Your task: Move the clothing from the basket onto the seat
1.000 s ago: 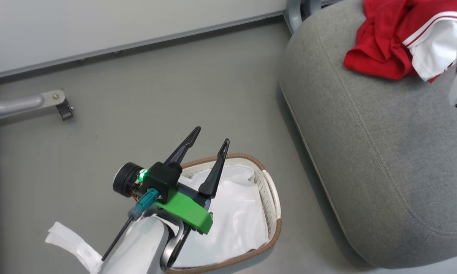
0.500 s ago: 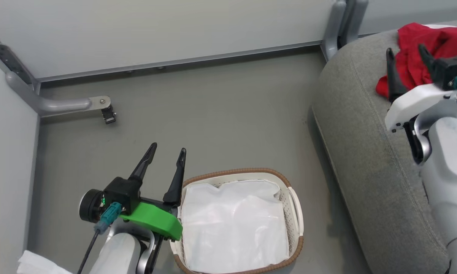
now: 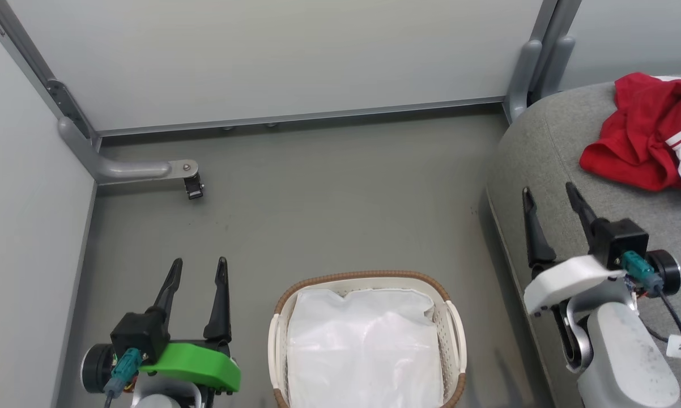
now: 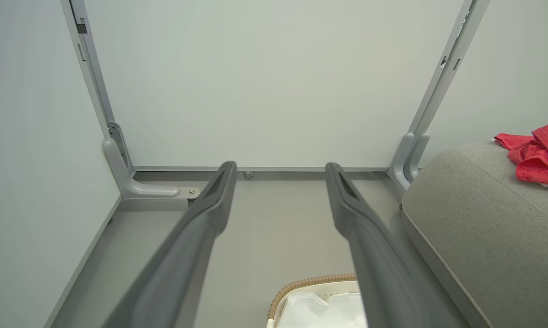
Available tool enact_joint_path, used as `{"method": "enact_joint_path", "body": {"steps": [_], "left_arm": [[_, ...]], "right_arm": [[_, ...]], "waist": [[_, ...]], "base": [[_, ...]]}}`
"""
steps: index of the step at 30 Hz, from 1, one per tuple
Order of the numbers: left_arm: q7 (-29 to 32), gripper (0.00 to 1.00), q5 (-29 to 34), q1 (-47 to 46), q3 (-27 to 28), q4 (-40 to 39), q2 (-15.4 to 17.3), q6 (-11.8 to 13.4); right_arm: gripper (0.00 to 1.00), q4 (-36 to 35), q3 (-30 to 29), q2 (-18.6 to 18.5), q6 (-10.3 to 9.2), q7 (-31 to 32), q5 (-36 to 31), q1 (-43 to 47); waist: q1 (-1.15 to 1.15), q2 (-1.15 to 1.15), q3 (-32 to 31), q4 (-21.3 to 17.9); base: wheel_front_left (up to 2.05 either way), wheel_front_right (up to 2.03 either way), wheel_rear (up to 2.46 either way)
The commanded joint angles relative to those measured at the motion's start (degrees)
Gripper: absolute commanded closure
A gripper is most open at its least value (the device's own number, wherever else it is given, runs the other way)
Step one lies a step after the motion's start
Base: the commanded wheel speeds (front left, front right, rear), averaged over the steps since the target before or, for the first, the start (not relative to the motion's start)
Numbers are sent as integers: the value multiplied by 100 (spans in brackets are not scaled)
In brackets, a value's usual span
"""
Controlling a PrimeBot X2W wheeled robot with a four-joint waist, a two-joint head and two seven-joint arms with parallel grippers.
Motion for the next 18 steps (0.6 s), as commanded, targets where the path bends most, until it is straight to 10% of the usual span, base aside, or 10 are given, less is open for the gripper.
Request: {"method": "enact_joint_path", "body": {"steps": [1, 18], "left_arm": [[-5, 0, -40, 176, 94, -38, -19, 39], [-5, 0, 68, 1077, 622, -199, -74, 48]], "right_arm": [[0, -134, 36, 2, -8, -26, -82, 235], [0, -701, 521, 20, -8, -27, 694, 1380]], "waist": [[0, 0, -85, -53], [0, 0, -370, -144]], "base": [[0, 0, 0], [0, 0, 0]]}}
